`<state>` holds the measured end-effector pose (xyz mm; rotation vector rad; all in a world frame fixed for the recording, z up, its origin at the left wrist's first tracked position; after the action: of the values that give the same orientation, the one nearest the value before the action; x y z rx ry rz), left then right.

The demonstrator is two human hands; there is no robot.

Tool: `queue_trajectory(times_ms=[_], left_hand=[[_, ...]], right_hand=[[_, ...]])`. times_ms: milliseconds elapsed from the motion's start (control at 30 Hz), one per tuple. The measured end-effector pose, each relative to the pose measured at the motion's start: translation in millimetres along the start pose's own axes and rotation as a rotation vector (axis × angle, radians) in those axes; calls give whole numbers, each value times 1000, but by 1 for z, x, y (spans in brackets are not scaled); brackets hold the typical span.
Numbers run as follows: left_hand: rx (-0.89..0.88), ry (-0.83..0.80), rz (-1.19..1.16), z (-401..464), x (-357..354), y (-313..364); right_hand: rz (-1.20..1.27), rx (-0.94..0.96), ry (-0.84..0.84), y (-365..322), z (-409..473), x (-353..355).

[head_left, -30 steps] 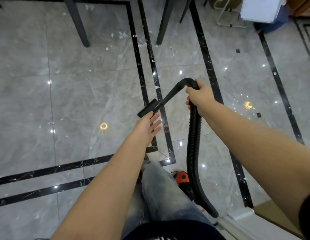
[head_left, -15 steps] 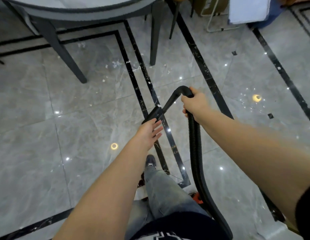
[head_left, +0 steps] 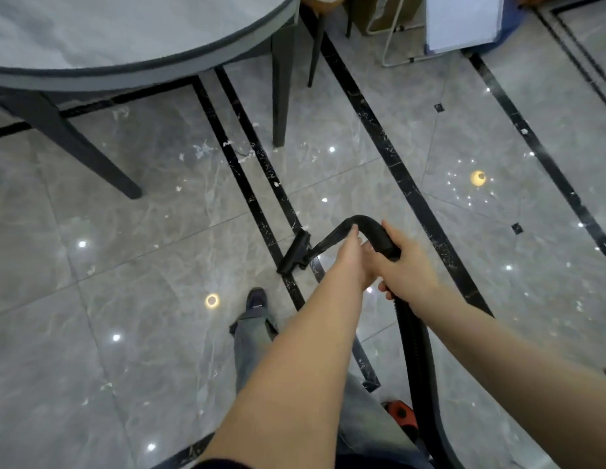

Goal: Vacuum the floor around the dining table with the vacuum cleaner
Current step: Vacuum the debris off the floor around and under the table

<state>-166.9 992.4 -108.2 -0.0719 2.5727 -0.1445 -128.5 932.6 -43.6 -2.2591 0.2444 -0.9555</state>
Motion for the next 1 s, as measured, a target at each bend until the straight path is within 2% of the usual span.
queue_trajectory(times_ms=[167,333,533,833,1000], left_hand=[[64,-34,-93,30,-30,50],[156,-131,-2,46,-72,77],[225,-134,36,64,-100,97],[276,-149,-42,105,-123,97],[244,-157,-252,137,-134,96]], right_hand=[[-29,-35,52,-32,20,1],[11,-49,123,-61,47,25],[2,-105,188,-63,80,36],[0,-129,129,-49,119,57],[72,-124,85,-42,132,76]])
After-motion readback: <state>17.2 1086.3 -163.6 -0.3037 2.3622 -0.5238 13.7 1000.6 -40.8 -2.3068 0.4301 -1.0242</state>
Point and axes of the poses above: each hand's wrist, its own z-axis towards the middle knuckle, its own x-axis out of the back of the hand, y = z × x, the point moved 4 cm from there along z, towards the middle knuckle, and after that the axes turned 4 degrees about x, right-handed, at the moved point
